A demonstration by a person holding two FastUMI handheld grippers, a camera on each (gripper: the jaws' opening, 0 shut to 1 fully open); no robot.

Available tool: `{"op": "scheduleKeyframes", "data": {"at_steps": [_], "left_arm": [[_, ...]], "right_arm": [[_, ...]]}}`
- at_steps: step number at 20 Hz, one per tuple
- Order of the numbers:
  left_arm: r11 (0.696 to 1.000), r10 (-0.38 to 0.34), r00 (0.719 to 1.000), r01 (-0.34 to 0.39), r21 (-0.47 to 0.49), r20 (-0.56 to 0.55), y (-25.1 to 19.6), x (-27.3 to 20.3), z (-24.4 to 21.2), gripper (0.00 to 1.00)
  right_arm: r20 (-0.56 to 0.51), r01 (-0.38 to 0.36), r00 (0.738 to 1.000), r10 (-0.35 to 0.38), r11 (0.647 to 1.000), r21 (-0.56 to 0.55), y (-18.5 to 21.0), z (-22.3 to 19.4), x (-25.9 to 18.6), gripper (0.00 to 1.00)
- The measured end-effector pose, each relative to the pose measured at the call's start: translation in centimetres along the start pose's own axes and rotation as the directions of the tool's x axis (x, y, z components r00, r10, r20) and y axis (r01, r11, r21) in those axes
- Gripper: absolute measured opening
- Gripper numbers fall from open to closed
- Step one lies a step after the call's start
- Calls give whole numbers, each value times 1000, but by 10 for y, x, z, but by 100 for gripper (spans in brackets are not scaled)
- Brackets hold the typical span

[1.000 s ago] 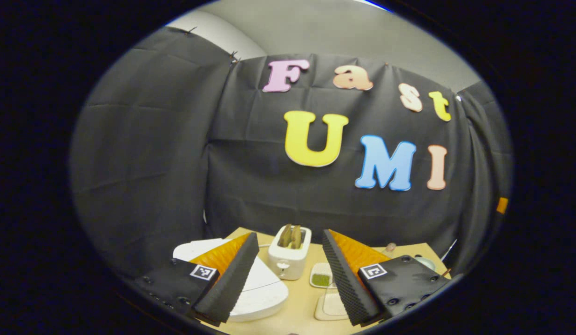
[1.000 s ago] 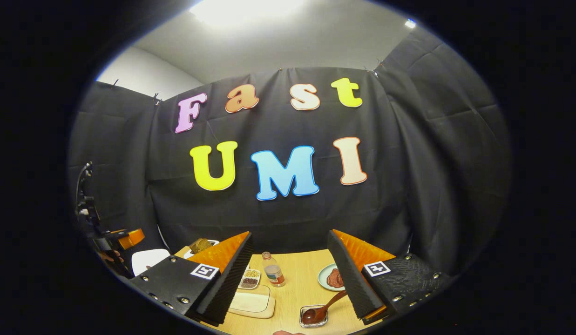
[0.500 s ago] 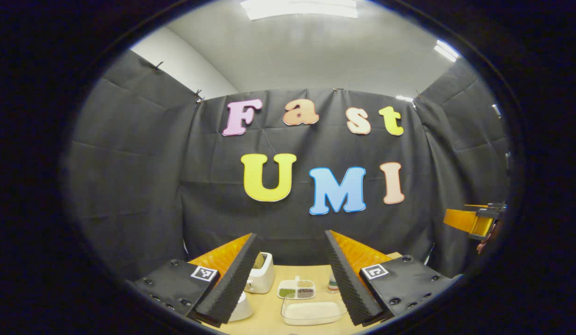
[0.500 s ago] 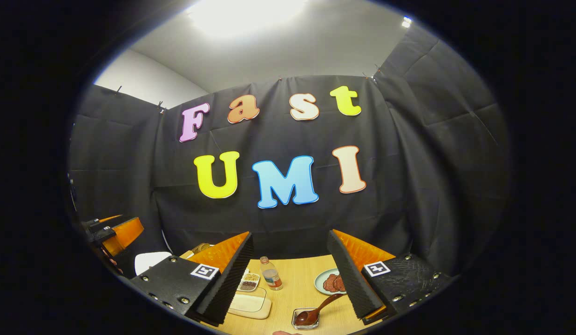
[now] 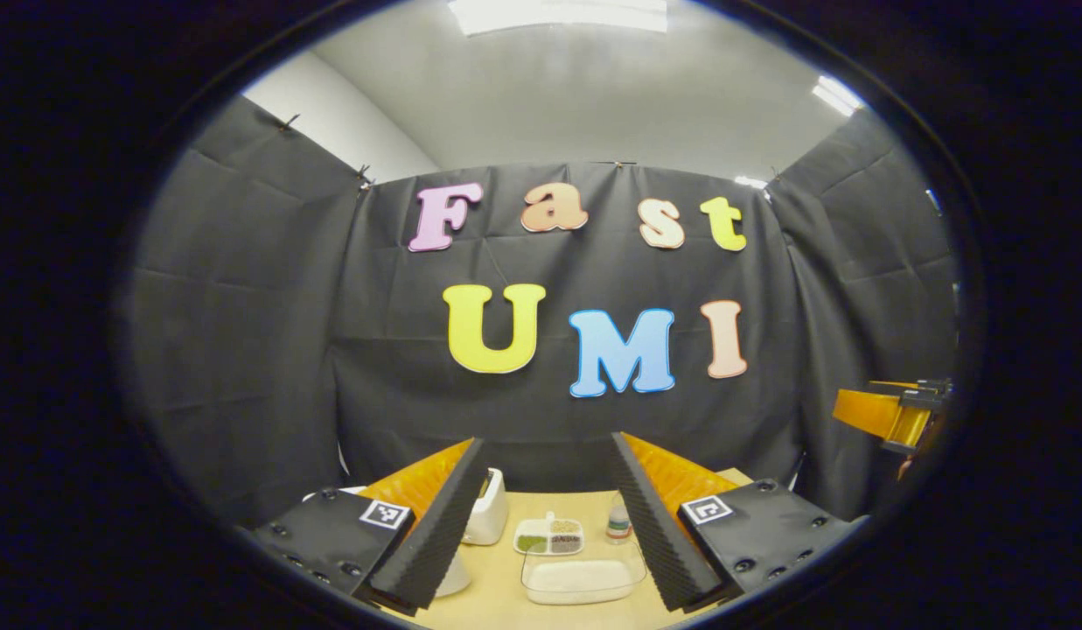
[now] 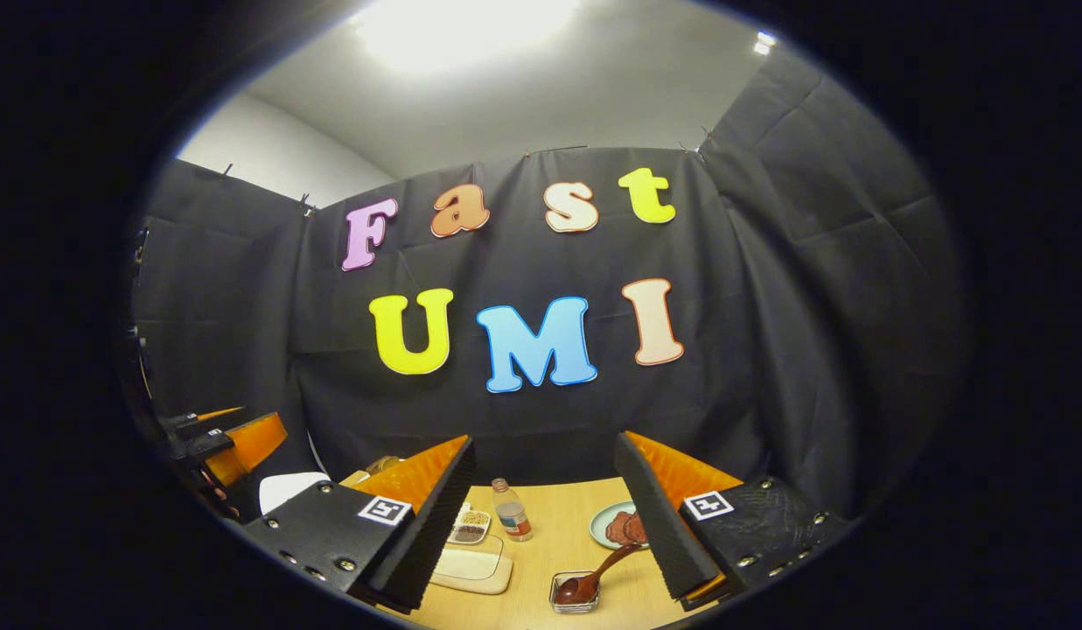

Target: Close the left gripper, press the button to open the rice cooker; take a wooden spoon from the chopstick holder with the right hand, scoop a spoonful of rice and pour it into the rice cooker, then put the wooden spoon back into the chopstick holder.

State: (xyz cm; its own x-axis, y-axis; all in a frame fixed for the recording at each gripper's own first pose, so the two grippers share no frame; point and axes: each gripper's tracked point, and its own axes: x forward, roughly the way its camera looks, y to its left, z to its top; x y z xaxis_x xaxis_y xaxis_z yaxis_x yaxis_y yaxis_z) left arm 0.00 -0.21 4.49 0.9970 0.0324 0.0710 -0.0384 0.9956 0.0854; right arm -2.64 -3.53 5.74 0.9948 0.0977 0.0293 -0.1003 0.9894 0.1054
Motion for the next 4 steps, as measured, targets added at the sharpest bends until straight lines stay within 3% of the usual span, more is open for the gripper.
{"op": "scheduleKeyframes", "data": {"at_steps": [3, 4], "left_arm": [[1000, -28, 1000, 28, 9, -6, 7, -3, -1, 97], [999, -34, 999, 34, 4, -5, 11, -3, 0, 93]], "right_arm": [[-2, 37, 999, -37, 999, -11, 6, -3, -5, 97], [-4, 40, 999, -40, 999, -5, 10, -4, -8, 98]]}}
